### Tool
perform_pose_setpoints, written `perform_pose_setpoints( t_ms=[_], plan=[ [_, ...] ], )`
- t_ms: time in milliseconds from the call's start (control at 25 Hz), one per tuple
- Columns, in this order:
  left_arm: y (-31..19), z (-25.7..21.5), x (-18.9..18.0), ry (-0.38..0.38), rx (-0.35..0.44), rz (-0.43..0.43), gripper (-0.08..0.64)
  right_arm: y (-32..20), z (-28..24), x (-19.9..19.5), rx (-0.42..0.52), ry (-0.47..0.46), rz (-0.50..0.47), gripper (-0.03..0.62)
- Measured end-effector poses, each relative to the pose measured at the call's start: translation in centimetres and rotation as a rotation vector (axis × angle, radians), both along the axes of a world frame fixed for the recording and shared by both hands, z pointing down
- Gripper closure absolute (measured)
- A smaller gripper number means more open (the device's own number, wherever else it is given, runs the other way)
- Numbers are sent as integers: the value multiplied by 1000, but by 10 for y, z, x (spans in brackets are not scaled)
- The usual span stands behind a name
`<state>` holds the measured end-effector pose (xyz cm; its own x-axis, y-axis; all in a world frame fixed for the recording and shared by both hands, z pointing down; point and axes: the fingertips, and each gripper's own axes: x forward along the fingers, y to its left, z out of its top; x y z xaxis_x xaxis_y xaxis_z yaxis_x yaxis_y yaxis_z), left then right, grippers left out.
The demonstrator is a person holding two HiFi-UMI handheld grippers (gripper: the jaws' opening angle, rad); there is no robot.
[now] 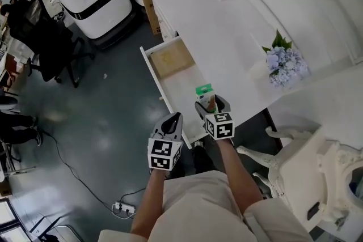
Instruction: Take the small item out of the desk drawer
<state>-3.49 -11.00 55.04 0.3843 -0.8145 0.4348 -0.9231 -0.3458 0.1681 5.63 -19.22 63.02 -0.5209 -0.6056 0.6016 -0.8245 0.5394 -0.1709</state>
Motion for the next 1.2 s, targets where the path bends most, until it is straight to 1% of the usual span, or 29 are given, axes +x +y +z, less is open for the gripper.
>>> perform_pose_setpoints(
  t_ms=[160,320,440,600,960,1200],
  plan=[
    [-3,6,-3,10,-9,2,543,10,-18,9,33,-14,14,225],
    [-5,8,2,15,-9,18,543,18,-33,13,63,-29,16,225],
    [-3,13,5,24,-15,27,543,26,-43,12,77,-32,13,225],
    [-2,17,0,32,-22,20,543,38,-55,4,97,-46,1,226],
    [-2,16,-16,10,-14,12,543,52,-56,-10,98,-92,3,225],
    [-2,18,-18,8,-13,16,543,58,-57,-8,102,-114,19,225]
  ],
)
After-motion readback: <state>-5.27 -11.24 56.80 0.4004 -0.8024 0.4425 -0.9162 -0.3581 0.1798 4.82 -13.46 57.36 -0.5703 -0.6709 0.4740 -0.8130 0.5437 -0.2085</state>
